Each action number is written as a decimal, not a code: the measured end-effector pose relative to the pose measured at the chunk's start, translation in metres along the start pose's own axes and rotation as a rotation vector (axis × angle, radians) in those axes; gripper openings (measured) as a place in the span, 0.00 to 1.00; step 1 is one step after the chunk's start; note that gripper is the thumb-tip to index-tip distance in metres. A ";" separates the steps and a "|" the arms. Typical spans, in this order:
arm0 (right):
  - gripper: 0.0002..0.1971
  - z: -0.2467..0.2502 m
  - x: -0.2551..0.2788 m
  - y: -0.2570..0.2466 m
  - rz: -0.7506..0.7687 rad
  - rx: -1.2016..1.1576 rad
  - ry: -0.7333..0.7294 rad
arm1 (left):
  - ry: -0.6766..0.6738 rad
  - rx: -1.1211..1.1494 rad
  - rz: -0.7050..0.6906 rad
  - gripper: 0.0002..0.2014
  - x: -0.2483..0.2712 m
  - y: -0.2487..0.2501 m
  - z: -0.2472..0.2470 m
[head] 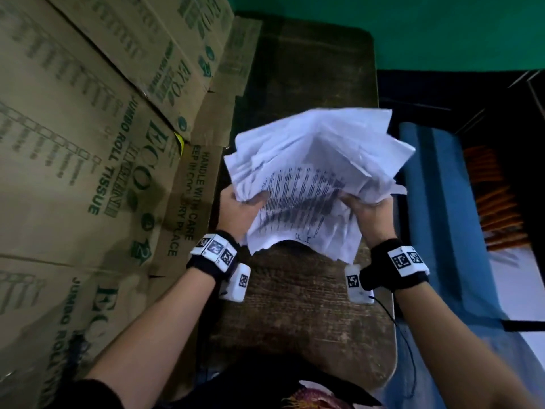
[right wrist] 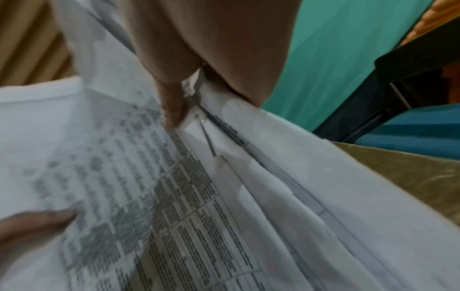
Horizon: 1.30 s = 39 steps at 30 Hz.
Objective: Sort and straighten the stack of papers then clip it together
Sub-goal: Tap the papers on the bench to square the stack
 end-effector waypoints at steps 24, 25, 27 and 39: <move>0.13 0.004 0.023 -0.014 0.141 0.043 0.003 | -0.228 0.089 0.019 0.13 -0.011 0.012 0.009; 0.12 -0.004 0.022 -0.017 0.118 0.015 0.048 | -0.155 0.120 0.014 0.11 -0.008 0.016 0.000; 0.12 -0.014 0.019 -0.029 0.113 -0.022 0.136 | -0.039 0.238 -0.010 0.08 -0.003 0.026 -0.012; 0.19 0.006 0.035 0.013 -0.022 0.021 -0.140 | -0.179 0.190 0.147 0.32 0.007 0.004 0.003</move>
Point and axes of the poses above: each hand's wrist, its own x-axis away from the middle knuckle, its own z-axis out of the back of the hand, y = z × x, the point moved 3 cm from there along -x, towards the middle knuckle, and after that the axes turned 12 degrees about x, right-handed, at the moved point
